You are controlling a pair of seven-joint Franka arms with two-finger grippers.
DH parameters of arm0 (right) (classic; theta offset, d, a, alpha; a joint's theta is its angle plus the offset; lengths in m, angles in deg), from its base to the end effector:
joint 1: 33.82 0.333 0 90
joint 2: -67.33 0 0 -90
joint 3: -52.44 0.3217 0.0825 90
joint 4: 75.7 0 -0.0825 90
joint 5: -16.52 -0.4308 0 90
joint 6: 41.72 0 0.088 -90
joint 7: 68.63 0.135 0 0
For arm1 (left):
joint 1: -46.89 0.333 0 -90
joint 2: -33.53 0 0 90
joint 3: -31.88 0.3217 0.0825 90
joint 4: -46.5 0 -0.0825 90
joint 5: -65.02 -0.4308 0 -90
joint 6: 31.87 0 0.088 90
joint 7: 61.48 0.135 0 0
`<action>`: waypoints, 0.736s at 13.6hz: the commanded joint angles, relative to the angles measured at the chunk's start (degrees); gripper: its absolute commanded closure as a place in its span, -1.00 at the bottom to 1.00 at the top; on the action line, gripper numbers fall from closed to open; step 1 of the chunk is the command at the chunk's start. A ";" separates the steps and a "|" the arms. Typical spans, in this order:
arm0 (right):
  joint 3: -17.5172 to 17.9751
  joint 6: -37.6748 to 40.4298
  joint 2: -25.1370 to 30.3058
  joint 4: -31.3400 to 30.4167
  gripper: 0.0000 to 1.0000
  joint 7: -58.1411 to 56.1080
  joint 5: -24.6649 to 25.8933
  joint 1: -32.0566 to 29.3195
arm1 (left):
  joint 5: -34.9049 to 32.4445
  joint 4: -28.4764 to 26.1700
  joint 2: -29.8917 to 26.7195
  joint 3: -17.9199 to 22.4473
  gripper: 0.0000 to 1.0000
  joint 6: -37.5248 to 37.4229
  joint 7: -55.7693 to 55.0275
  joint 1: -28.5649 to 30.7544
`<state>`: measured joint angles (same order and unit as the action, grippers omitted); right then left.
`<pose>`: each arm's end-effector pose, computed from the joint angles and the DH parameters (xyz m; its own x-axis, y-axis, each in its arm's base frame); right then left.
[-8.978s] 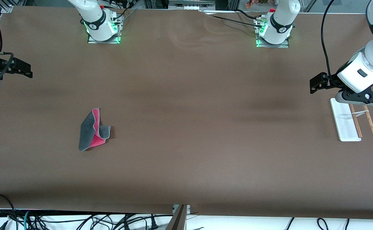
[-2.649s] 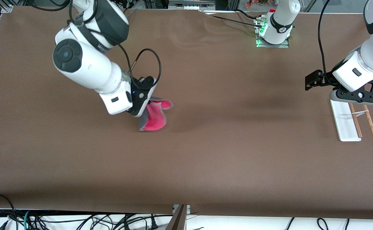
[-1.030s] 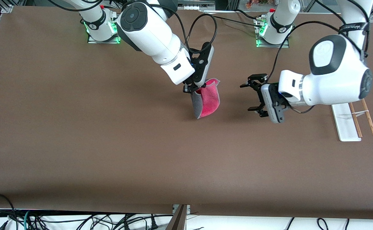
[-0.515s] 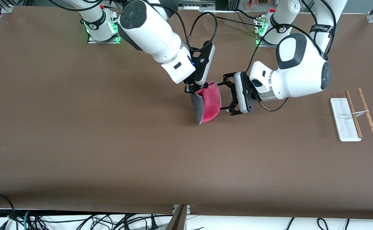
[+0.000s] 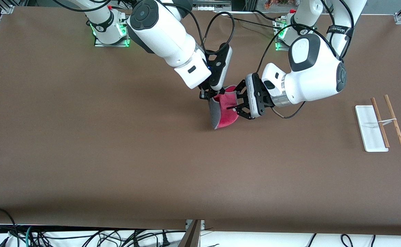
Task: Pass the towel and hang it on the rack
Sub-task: 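Grasp the hanging towel with the left gripper beside the right gripper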
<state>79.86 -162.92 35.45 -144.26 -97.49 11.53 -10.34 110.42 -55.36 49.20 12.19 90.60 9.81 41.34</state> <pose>0.5711 0.5622 0.5088 0.3034 0.8184 0.4880 0.9511 -0.2910 -0.1032 0.6140 -0.3263 0.3998 0.3423 -0.6914 0.6363 -0.9359 -0.1909 0.2960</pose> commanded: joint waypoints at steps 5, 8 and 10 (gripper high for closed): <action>-0.08 -0.09 0.07 0.97 1.00 1.18 0.16 0.08 | 1.97 -2.20 -2.05 -0.26 1.00 0.58 2.18 0.72; -0.08 0.43 0.24 0.88 0.81 1.18 0.24 -0.36 | 1.97 -2.21 -2.05 -0.26 1.00 0.40 2.18 0.72; -0.17 0.61 0.51 0.88 -0.98 1.18 -0.19 -1.06 | 1.88 -2.20 -2.05 -0.26 1.00 0.23 2.27 0.81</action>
<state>79.54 -163.00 35.48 -144.05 -97.26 11.52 -10.71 110.42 -55.62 49.03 12.19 90.60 9.99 41.54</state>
